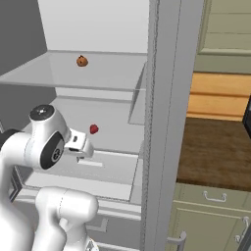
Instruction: Take the strawberry from the fridge and place it on top of the pancake, located on the dining counter.
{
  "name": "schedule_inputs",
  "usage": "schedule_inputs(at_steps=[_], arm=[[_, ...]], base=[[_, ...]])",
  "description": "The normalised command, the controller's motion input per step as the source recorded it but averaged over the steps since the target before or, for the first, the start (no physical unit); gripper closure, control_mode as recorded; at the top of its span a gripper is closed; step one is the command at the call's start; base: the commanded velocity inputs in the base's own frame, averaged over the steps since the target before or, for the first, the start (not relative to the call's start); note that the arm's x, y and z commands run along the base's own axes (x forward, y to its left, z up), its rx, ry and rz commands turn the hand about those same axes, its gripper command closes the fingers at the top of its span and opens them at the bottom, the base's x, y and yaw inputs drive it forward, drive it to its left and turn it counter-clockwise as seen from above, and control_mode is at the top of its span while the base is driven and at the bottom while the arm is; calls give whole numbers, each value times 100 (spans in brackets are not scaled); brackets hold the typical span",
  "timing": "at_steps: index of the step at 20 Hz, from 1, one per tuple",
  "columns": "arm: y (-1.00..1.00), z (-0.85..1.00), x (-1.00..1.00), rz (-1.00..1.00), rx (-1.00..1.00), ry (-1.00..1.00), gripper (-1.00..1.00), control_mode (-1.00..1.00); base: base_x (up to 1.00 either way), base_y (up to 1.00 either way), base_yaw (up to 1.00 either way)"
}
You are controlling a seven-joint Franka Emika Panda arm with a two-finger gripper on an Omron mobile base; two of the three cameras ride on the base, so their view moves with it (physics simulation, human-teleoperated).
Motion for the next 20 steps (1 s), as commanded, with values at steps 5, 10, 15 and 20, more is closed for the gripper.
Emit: schedule_inputs(at_steps=[5,10,15,20], arm=[[1,0,38,-6,0,-27,-100,-100],[5,8,51,-27,1,-19,-100,-100],[0,2,55,-11,4,-4,-100,-100],[-1,0,67,0,0,10,-100,-100]], base=[[0,0,0],[0,0,0],[0,0,0],[0,0,0]])
